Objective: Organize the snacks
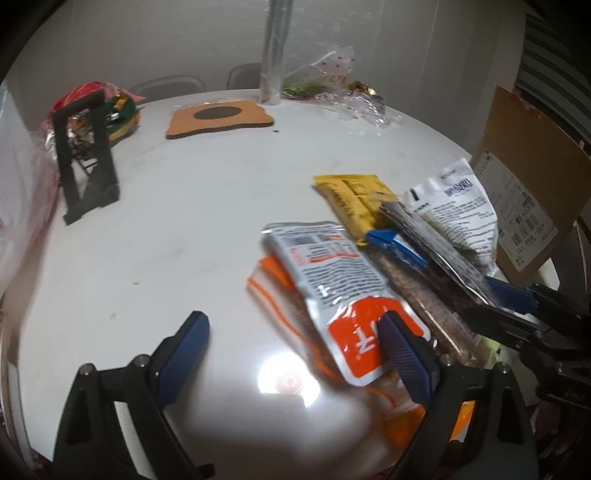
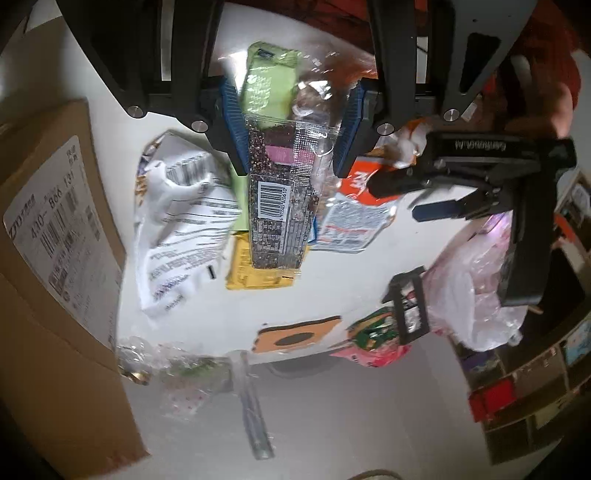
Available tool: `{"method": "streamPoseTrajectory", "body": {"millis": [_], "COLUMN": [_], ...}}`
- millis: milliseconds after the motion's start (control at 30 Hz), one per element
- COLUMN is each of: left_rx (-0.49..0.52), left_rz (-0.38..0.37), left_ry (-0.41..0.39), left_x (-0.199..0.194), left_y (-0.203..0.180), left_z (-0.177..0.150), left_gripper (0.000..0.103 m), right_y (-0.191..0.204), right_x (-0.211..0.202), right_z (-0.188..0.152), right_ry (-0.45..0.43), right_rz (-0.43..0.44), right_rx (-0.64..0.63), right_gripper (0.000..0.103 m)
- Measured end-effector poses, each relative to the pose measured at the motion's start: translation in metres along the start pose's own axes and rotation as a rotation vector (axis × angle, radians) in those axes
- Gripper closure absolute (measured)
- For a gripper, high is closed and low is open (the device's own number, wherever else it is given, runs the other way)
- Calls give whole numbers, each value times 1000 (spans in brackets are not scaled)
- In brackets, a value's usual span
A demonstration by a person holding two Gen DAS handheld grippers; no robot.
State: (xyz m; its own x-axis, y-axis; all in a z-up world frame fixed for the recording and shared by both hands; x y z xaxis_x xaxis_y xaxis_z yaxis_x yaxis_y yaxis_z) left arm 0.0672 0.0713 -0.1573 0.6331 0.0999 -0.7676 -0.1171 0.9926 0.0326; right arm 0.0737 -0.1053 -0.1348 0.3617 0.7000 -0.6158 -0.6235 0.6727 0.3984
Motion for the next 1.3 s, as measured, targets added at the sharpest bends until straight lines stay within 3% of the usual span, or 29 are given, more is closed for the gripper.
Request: {"method": "streamPoseTrajectory", "body": {"millis": [267,333,400,467,667,767,867,1067,1300], "left_rx": [-40,-41,-25,0,50,74,52,22,72], "left_rz": [89,71,-7,-35,-3,54,28,51,35], "left_ry": [-8,-9,-8,-4,19,19,27,15,20], "left_x": [-2,-2,-2,-1,14,22,23,20,25], "left_y": [28,25,13,1,-24,-24,-17,3,-10], "left_z": [4,7,10,13,20,21,20,20,28], "left_gripper": [11,11,11,11,11,11,11,11,11], "right_y": [12,11,9,8,7,5,1,-4,-11], "right_x": [3,4,4,6,10,13,17,14,-4], "right_z": [0,1,3,5,13,16,17,17,2], "right_ry": [22,21,21,26,20,20,28,18,-10], "right_rz": [1,-2,10,32,35,-9,14,16,28], "right_rx": [-58,-59,-52,-44,-54,-66,-44,-21,47], "right_gripper": [59,58,57,54,48,48,48,48,48]}}
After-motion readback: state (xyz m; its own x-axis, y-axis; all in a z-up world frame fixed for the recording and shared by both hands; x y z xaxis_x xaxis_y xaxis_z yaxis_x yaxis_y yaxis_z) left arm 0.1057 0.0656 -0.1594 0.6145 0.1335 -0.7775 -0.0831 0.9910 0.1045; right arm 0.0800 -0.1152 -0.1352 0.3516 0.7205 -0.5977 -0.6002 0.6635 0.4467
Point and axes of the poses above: each gripper's, at about its wrist camera, not at the fingertips, and x roughly the way its jaws point, y to its left, z to its top, the point moved 5 cm from there along x, roughly the way its jaws point, and after that the axes turned 11 degrees about z, right-handed, at the moved point
